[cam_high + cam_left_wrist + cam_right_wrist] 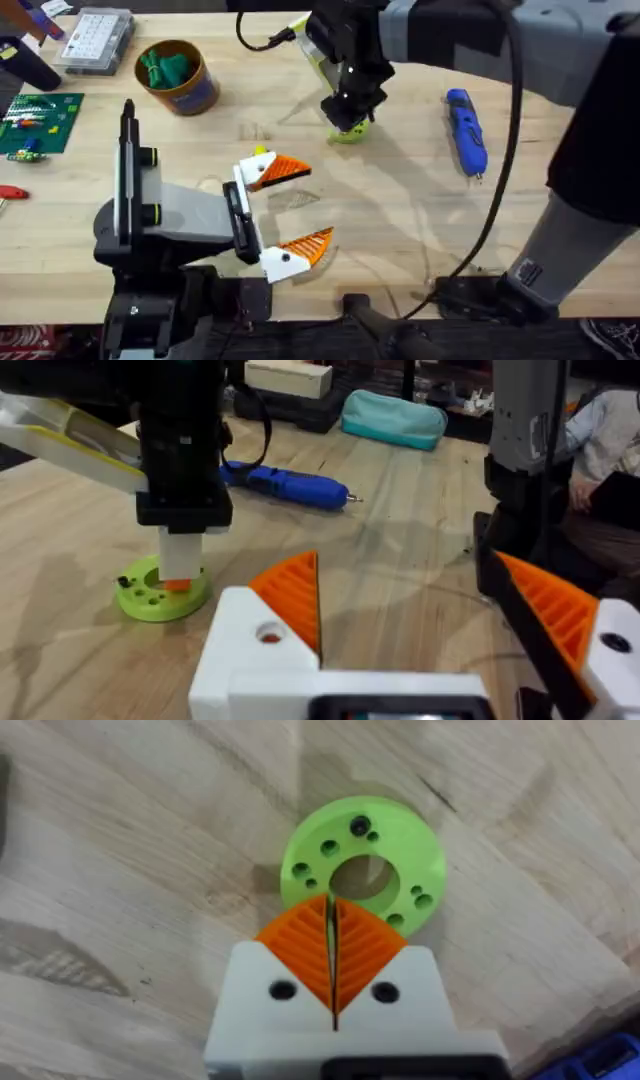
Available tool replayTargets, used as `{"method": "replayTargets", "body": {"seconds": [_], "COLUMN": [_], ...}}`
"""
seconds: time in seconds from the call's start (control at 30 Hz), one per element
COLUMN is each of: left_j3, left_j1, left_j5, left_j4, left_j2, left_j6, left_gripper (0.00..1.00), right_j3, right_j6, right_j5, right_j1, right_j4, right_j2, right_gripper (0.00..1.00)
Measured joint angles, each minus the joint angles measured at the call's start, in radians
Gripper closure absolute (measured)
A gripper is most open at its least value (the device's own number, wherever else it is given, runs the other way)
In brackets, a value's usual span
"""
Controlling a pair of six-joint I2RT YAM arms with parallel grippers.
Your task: Pick up the gripper from the table and insert it into the empty holder that is missing its gripper. Then pick up a screw, insert it into the mounting hole, and use the screwdriver to tighten it. Finally, clean up the table by picking up the vegetable and placing it into the bucket.
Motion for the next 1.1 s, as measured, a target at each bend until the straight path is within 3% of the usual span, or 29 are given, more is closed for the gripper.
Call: {"method": "replayTargets", "body": {"seconds": [0.2,0.37,0.43,0.67,1.1], "left_j3": [0.0,0.0,0.0,0.0,0.0], "left_j1": [0.0,0.0,0.0,0.0,0.0], "left_j5": [0.0,0.0,0.0,0.0,0.0], "left_j4": [0.0,0.0,0.0,0.0,0.0], "left_j2": [0.0,0.0,0.0,0.0,0.0], "left_j6": [0.0,0.0,0.0,0.0,0.0], "left_gripper": [0.011,0.011,0.011,0.011,0.011], "right_j3": [0.0,0.0,0.0,0.011,0.06], "right_j6": [0.001,0.0,-0.003,-0.004,-0.004], "right_j5": [0.0,-0.001,-0.001,0.0,0.0], "right_j1": [0.0,0.0,0.0,0.0,0.0], "right_j4": [-0.001,-0.017,-0.027,-0.044,0.091], "right_j2": [0.0,0.0,0.0,0.0,0.0], "right_gripper": [0.962,0.274,0.148,0.009,0.007]}}
